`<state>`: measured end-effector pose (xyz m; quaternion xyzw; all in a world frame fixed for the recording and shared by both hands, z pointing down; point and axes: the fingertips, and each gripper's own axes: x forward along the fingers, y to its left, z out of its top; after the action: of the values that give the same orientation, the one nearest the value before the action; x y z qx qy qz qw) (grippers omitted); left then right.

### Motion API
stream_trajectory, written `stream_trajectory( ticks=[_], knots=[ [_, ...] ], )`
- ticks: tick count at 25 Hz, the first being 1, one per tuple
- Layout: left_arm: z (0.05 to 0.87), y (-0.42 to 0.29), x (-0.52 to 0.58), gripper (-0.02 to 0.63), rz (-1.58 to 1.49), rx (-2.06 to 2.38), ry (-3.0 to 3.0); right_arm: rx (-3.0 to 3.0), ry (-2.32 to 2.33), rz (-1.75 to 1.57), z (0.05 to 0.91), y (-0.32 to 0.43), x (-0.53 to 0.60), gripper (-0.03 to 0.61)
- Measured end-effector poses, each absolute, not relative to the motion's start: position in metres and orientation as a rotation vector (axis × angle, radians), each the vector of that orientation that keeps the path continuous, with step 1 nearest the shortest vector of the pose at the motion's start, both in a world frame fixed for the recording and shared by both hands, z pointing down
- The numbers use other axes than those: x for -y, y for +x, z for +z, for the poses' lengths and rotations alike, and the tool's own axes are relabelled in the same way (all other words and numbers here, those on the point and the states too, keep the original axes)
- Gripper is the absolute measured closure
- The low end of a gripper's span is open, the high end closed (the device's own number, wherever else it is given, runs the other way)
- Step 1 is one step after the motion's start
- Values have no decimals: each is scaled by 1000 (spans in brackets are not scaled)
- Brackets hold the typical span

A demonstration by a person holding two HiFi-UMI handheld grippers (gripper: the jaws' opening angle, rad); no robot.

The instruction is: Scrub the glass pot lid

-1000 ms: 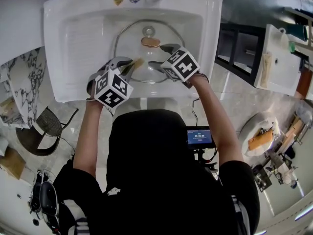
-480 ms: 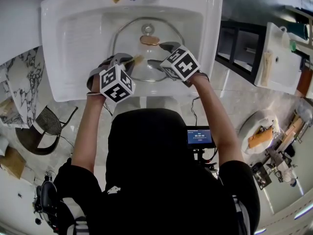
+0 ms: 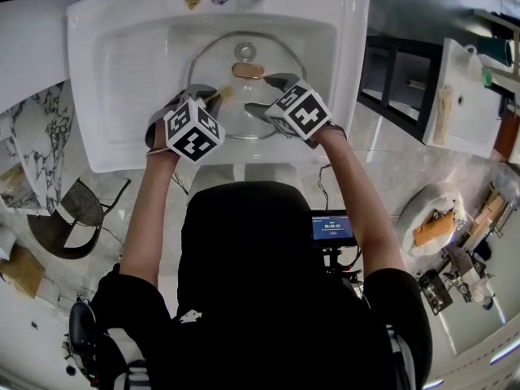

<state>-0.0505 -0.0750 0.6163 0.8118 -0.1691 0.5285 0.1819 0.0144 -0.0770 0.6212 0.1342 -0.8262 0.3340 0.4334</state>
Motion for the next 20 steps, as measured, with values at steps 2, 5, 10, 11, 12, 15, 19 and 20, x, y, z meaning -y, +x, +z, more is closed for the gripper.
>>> stream_trajectory(
  ticks=[2, 5, 10, 11, 12, 15, 19, 20],
  knots=[
    [618, -52, 79, 591, 1486, 489, 2273, 2057, 336, 837, 620, 14, 77, 265],
    [620, -54, 84, 591, 1482, 507, 2260, 2055, 341, 846, 618, 13, 77, 265],
    [625, -58, 95, 591, 1451, 544, 2232, 2055, 344, 847, 619, 13, 77, 265],
    [626, -58, 97, 591, 1446, 553, 2227, 2055, 344, 847, 619, 13, 77, 265],
    [627, -59, 99, 591, 1443, 563, 2224, 2055, 344, 847, 619, 12, 77, 265],
    [630, -60, 106, 591, 1435, 585, 2220, 2057, 342, 845, 618, 13, 77, 265],
    [635, -61, 116, 591, 1428, 597, 2211, 2058, 344, 848, 618, 13, 77, 265],
    [636, -61, 118, 591, 1428, 600, 2210, 2059, 344, 849, 618, 13, 77, 265]
  ],
)
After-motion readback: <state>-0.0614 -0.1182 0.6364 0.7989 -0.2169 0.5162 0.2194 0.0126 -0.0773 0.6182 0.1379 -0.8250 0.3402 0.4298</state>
